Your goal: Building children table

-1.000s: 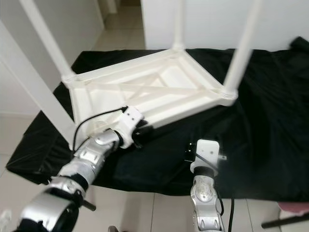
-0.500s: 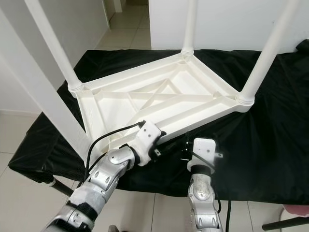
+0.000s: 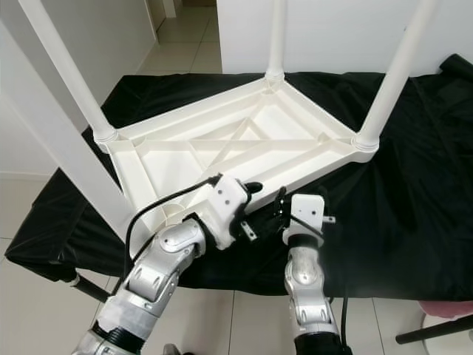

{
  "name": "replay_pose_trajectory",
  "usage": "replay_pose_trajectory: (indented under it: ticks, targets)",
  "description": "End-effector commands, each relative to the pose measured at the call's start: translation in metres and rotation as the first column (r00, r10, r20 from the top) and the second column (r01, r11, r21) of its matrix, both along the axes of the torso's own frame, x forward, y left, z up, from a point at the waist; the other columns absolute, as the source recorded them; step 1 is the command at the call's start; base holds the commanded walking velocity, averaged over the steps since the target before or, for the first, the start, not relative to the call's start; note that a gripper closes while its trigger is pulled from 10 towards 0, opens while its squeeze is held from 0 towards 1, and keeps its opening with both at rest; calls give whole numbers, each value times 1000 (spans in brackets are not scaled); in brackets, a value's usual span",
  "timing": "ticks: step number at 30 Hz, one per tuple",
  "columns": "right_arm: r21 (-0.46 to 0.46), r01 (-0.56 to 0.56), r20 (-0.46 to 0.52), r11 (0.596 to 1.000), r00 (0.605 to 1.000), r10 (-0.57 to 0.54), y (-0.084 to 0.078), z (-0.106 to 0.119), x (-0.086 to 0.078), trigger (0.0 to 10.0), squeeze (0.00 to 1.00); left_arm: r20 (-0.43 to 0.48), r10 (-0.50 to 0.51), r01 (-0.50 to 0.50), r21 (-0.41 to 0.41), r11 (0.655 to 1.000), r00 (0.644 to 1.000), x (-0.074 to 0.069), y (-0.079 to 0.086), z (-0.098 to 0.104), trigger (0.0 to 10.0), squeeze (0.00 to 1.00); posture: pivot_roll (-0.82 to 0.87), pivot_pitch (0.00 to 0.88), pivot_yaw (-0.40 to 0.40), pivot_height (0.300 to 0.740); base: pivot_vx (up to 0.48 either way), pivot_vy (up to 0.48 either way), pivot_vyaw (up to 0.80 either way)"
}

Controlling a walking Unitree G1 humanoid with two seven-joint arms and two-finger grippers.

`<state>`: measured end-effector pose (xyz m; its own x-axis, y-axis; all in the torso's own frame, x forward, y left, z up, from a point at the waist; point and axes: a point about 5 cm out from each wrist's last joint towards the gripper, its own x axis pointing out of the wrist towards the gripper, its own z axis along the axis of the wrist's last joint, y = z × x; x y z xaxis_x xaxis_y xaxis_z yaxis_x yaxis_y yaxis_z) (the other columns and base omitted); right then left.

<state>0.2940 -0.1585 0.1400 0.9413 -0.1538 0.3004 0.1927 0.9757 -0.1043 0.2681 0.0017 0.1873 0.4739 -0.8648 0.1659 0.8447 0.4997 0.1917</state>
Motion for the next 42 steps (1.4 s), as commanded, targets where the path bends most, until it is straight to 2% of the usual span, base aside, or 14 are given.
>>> replay_pose_trajectory:
  ticks: [1, 4, 5, 9, 12, 14, 18, 24, 27, 30, 34, 38, 39, 42]
  targets:
    - [21, -24, 1, 999, 1000, 24, 3, -1, 1, 10000, 0, -16, 19, -20, -29, 999, 1000, -8, 4, -2, 10000, 0, 65, 72, 76, 740, 0, 0, 0]
    - [21, -32, 6, 999, 999, 32, 4, 0, 1, 10000, 0, 0, 20, -20, -20, 1000, 1000, -13, 10, -1, 10000, 0, 72, 70, 67, 740, 0, 0, 0]
    - [24, -41, 7, 999, 999, 40, 6, -1, 2, 10000, 0, 22, 38, -38, 5, 999, 999, -20, 19, -2, 10000, 0, 86, 61, 50, 740, 0, 0, 0]
    - [29, -52, 9, 998, 999, 52, 9, -1, 3, 10000, 0, 22, 79, -79, 5, 997, 997, -24, 28, -3, 10000, 0, 91, 55, 43, 740, 0, 0, 0]
    - [40, -94, 13, 995, 996, 93, 17, 3, 12, 10000, 0, 15, 171, -171, 24, 985, 985, -31, 47, -10, 10000, 0, 110, 41, 18, 740, 0, 0, 0]
    - [40, -94, 13, 995, 996, 93, 17, 3, 12, 10000, 0, 15, 171, -171, 24, 985, 985, -31, 47, -10, 10000, 0, 110, 41, 18, 740, 0, 0, 0]
    - [36, -142, -12, 989, 990, 143, 23, 6, 27, 10000, 0, 7, 251, -252, 41, 967, 968, -37, 65, -11, 10000, 0, 122, 33, 8, 740, 0, 0, 0]
    - [23, -80, -98, 997, 992, 82, 19, 4, 46, 10000, 0, -51, 425, -424, 31, 905, 904, -44, 90, -22, 10000, 0, 133, 27, -15, 740, 0, 0, 0]
    - [25, -73, -111, 997, 991, 75, 19, 3, 48, 10000, 0, -50, 438, -437, 37, 899, 898, -47, 92, -23, 10000, 0, 133, 27, -15, 740, 0, 0, 0]
    - [6, -86, -132, 996, 987, 86, 23, 0, 51, 10000, 0, -48, 503, -503, 13, 864, 863, -55, 98, -19, 10000, 0, 153, 32, -28, 740, 0, 0, 0]
    - [3, -99, -147, 995, 984, 98, 27, -3, 53, 10000, 0, -44, 514, -514, -2, 858, 857, -61, 102, -15, 10000, 0, 164, 35, -33, 740, 0, 0, 0]
    - [11, -118, -152, 993, 981, 118, 32, -5, 54, 10000, 0, -46, 557, -558, 2, 830, 829, -68, 115, -13, 10000, 0, 177, 39, -35, 740, 0, 0, 0]
    - [13, -121, -155, 993, 980, 121, 33, -6, 55, 10000, 0, -51, 596, -596, 16, 803, 802, -76, 127, -16, 10000, 0, 200, 42, -42, 740, 0, 0, 0]
    - [13, -121, -157, 993, 980, 121, 33, -7, 55, 10000, 0, -60, 612, -612, 22, 790, 788, -79, 132, -17, 10000, 0, 200, 42, -42, 740, 0, 0, 0]
